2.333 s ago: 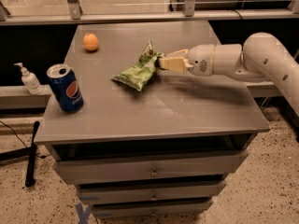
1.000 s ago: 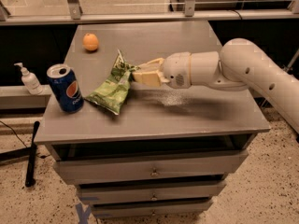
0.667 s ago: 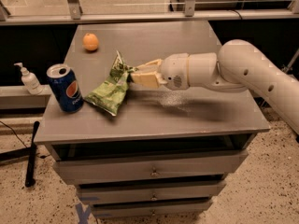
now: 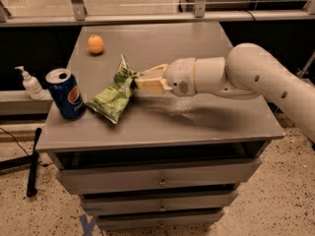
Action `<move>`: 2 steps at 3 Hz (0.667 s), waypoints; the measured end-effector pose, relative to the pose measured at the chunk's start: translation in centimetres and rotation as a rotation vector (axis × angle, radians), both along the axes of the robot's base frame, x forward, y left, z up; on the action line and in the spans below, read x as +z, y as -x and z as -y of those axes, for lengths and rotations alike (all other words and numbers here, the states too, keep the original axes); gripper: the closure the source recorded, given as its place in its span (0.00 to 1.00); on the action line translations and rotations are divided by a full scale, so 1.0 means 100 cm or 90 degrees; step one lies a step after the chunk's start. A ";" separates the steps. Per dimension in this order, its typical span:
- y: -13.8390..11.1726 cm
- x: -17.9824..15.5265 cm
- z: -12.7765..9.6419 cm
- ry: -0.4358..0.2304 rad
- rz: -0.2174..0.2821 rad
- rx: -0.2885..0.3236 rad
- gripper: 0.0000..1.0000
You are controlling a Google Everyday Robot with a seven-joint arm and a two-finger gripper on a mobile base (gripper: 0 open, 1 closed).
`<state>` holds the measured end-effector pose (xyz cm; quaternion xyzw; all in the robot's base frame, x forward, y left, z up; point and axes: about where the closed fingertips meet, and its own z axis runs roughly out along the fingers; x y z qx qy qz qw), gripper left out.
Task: Move green jalapeno chip bag near pepsi can
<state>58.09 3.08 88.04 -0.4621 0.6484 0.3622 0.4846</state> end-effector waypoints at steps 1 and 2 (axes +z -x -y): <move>0.002 0.000 -0.002 0.003 -0.004 0.002 0.26; 0.002 -0.001 -0.003 0.007 -0.009 0.004 0.03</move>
Offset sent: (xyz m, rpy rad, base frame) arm -0.0006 -0.0006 -0.0015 -0.0175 0.0248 0.0001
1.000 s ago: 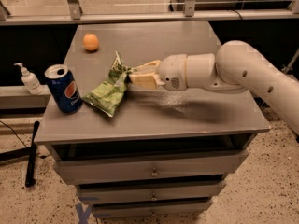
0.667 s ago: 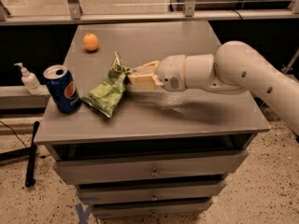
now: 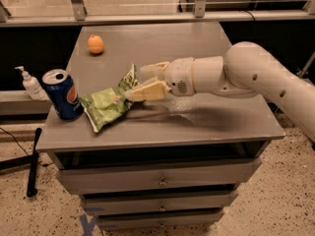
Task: Move green jalapeno chip bag near pepsi can
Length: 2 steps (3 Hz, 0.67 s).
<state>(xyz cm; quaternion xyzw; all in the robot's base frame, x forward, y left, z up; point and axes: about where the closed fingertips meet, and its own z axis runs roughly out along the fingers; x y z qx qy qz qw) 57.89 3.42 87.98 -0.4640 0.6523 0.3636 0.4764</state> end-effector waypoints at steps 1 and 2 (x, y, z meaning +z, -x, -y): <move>0.000 -0.001 -0.001 0.004 -0.005 0.002 0.00; -0.006 -0.002 0.009 0.021 0.001 -0.014 0.00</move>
Offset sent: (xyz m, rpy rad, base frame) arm 0.0208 -0.0342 -0.0048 -0.0816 -0.0187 -0.0769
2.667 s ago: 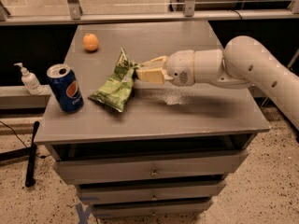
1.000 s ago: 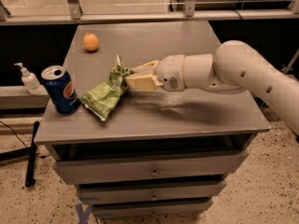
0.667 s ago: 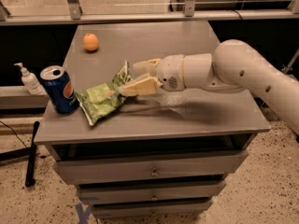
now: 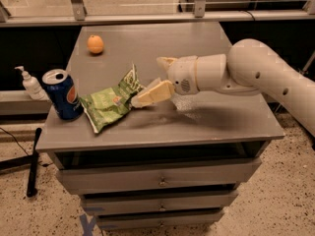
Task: Move green jalapeno chip bag near pepsi can
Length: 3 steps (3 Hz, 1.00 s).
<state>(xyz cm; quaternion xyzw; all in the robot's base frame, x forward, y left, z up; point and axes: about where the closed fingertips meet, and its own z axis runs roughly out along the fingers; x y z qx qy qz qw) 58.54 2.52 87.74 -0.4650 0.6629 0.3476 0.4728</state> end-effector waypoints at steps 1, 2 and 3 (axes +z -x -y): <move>-0.024 -0.002 0.047 0.028 0.012 -0.049 0.00; -0.052 0.003 0.120 0.051 0.030 -0.100 0.00; -0.072 0.030 0.193 0.082 0.068 -0.138 0.00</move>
Offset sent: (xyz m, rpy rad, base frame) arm 0.0888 -0.2281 0.0215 -0.1232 -0.0976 -0.2721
